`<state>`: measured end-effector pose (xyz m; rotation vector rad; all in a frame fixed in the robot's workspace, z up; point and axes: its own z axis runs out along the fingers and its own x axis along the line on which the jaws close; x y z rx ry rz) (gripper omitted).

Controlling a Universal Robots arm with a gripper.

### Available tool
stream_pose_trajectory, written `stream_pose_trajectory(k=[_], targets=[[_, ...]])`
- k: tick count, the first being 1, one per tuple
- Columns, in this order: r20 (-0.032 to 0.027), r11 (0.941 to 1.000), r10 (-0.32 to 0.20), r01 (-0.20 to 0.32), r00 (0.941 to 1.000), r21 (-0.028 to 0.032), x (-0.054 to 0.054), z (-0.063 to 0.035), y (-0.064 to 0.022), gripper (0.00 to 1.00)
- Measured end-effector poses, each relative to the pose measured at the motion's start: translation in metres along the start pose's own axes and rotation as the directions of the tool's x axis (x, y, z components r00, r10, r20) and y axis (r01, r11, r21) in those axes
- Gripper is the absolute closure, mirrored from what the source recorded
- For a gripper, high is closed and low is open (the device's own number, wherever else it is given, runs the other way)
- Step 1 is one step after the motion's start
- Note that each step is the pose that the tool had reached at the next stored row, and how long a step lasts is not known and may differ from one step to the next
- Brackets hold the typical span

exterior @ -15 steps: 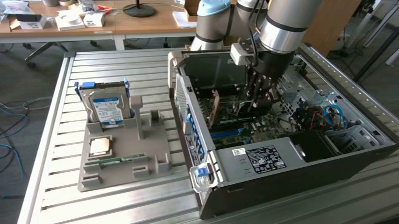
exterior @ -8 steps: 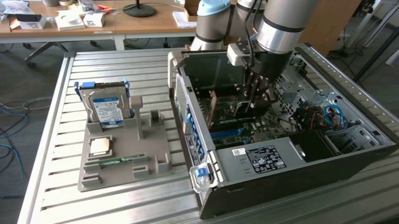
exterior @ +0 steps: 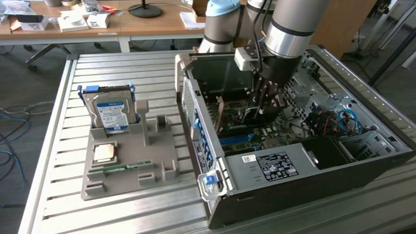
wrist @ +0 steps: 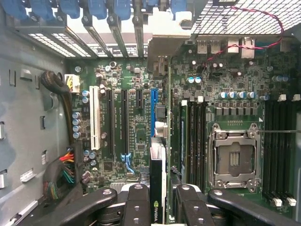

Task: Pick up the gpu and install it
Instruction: 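Insert the gpu into the slot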

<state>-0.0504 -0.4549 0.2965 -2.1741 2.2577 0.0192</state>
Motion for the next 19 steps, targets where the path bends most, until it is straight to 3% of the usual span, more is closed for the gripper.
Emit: stream_pose_trajectory(k=[15, 19], targets=[[-0.0001, 1.0000, 0.000, 0.000, 1.0000, 0.0000, 0.0002, 0.0087, 0.0003, 0.74], [0.0003, 1.0000, 0.000, 0.000, 1.0000, 0.0011, 0.0002, 0.0091, 0.0048, 0.74]])
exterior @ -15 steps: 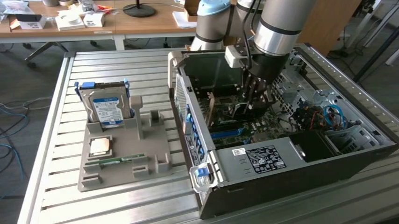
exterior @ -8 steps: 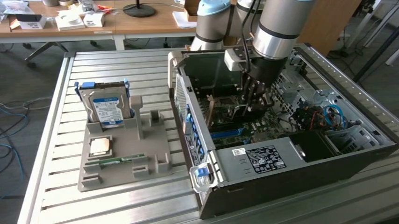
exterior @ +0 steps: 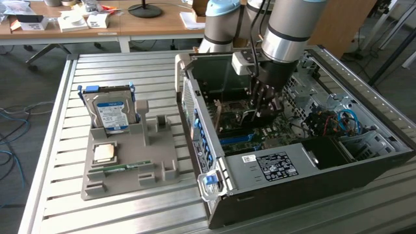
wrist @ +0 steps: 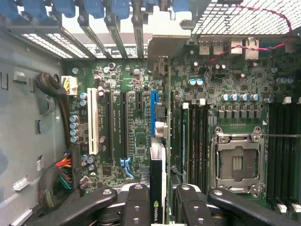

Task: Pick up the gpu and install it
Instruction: 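Insert the gpu into the slot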

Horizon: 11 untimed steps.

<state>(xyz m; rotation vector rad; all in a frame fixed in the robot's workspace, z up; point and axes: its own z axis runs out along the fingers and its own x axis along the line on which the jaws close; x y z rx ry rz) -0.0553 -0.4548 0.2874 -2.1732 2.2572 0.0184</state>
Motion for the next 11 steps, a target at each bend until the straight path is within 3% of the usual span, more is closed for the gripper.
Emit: stream_pose_trajectory(k=[11], targets=[[-0.0002, 1.0000, 0.000, 0.000, 1.0000, 0.0007, 0.000, 0.0112, 0.0011, 0.74]])
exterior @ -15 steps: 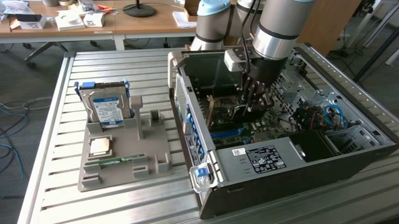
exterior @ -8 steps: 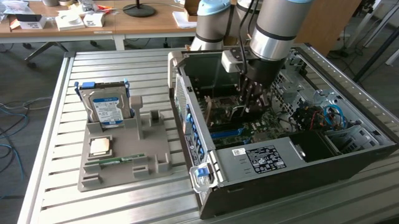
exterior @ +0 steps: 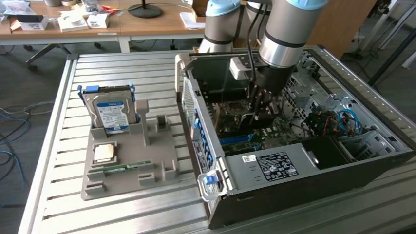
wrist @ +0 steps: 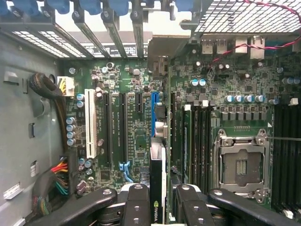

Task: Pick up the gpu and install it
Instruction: 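Insert the gpu into the slot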

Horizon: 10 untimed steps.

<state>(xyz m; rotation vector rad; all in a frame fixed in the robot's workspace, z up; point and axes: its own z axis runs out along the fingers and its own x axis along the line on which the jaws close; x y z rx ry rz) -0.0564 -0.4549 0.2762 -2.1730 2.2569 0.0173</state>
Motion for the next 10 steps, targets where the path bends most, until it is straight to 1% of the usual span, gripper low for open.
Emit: stream_pose_trajectory(k=[2, 6, 10], targets=[[-0.0002, 1.0000, 0.000, 0.000, 1.0000, -0.0001, 0.0000, 0.0000, 0.0003, 0.74], [0.0001, 1.0000, 0.000, 0.000, 1.0000, 0.0003, 0.0001, 0.0002, 0.0035, 0.74], [0.0000, 1.0000, 0.000, 0.000, 1.0000, 0.0003, 0.0015, 0.0002, 0.0041, 0.74]])
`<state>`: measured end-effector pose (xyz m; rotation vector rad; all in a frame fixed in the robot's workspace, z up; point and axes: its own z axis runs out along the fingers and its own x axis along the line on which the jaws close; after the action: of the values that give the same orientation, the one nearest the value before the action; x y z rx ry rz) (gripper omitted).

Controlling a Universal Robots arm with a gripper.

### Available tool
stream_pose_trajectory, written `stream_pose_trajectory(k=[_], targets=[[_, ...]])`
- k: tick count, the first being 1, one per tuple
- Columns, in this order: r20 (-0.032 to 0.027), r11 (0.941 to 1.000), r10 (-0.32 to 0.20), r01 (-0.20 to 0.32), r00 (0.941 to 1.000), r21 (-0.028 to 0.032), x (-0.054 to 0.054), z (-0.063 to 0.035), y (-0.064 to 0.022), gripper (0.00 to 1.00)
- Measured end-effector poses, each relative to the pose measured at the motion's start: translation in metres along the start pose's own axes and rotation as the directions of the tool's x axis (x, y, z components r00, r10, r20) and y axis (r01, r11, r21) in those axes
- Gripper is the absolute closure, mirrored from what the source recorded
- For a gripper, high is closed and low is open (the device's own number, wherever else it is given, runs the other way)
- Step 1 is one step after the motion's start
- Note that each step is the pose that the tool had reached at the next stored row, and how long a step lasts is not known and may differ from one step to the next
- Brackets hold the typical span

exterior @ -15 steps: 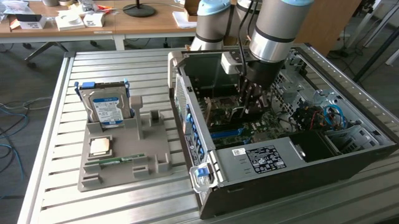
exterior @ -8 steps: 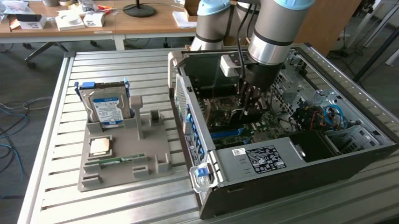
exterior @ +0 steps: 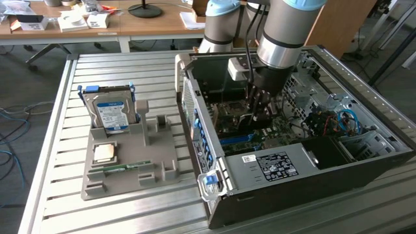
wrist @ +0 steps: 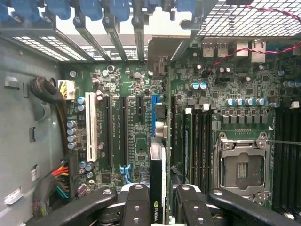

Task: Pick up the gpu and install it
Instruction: 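Insert the gpu into the slot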

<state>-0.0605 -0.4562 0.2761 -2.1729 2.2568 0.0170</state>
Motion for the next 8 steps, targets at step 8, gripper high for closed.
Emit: stream_pose_trajectory(k=[8], targets=[[0.0000, 1.0000, 0.000, 0.000, 1.0000, 0.0001, 0.0023, 0.0000, 0.0025, 0.74]])
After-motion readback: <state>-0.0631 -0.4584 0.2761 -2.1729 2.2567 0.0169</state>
